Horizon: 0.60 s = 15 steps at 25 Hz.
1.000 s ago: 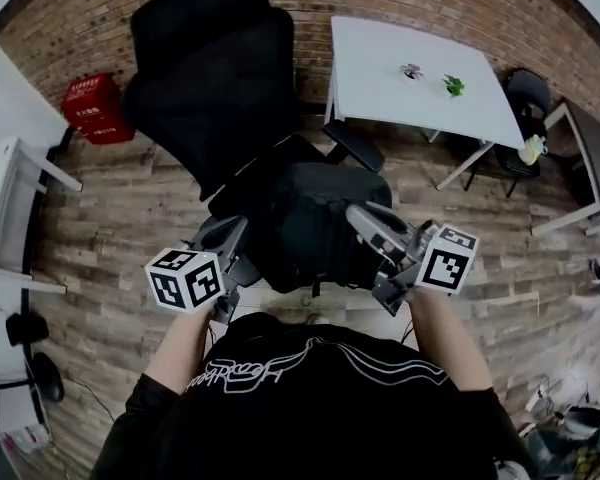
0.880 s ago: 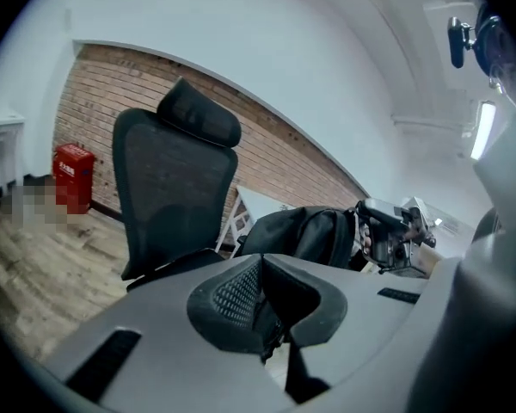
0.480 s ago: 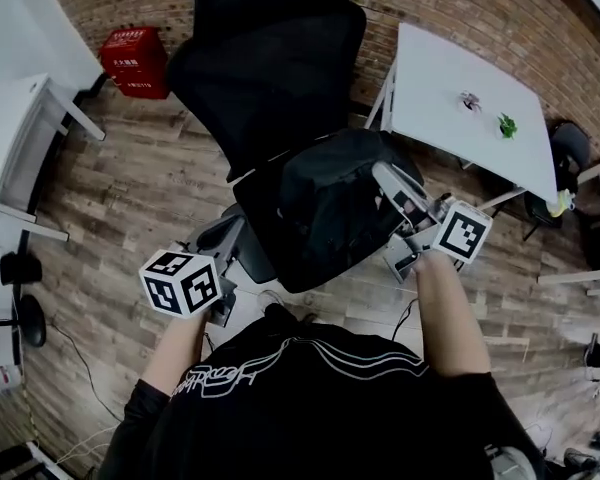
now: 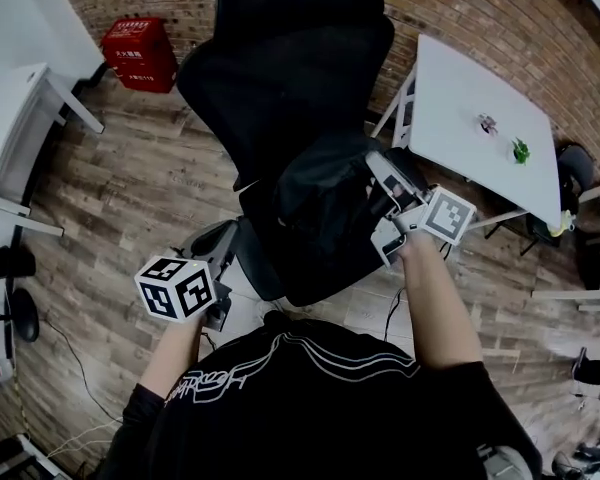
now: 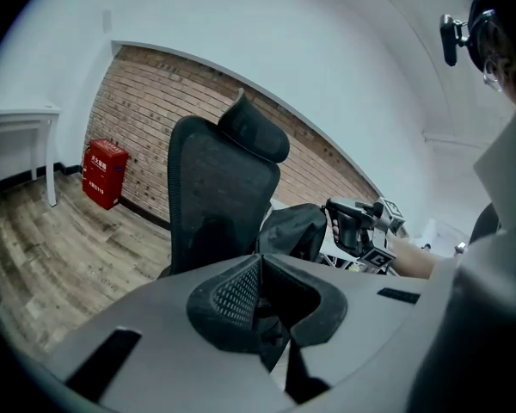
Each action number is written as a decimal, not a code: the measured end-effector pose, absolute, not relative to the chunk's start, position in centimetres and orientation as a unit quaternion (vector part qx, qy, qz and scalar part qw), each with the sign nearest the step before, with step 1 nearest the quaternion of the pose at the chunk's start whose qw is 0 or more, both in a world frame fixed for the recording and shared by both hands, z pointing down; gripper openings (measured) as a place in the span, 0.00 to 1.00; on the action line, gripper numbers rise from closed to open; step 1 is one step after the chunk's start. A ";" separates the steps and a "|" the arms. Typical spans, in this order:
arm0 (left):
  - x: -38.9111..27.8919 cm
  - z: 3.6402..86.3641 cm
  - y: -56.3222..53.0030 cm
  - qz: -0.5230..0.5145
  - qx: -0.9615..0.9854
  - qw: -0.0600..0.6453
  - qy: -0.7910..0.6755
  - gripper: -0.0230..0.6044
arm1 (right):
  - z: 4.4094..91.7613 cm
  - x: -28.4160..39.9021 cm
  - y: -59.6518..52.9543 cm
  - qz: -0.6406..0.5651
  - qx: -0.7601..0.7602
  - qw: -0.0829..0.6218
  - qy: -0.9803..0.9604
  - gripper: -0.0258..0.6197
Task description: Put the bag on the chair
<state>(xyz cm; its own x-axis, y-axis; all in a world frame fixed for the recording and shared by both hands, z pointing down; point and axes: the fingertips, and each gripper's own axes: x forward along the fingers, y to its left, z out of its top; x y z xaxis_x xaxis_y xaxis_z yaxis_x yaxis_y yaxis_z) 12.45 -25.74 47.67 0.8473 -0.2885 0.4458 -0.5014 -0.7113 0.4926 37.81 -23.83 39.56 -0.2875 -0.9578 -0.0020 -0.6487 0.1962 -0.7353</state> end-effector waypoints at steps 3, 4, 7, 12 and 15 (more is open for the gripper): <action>11.9 47.6 -26.9 0.167 0.903 0.314 -0.239 0.09 | 41.2 38.7 -25.8 -0.334 -0.553 0.225 0.729 0.05; 11.4 47.5 -27.3 0.164 0.901 0.314 -0.250 0.09 | 41.9 38.9 -26.3 -0.339 -0.554 0.221 0.727 0.05; 9.9 47.1 -28.1 0.159 0.893 0.308 -0.286 0.09 | 43.1 39.1 -27.9 -0.344 -0.541 0.216 0.737 0.05; 7.9 45.9 -26.8 0.150 0.874 0.311 -0.342 0.09 | 48.2 38.9 -29.5 -0.430 -0.539 0.196 0.697 0.05; 6.9 45.2 -25.8 0.136 0.866 0.308 -0.370 0.09 | 49.9 38.8 -29.8 -0.446 -0.528 0.191 0.698 0.05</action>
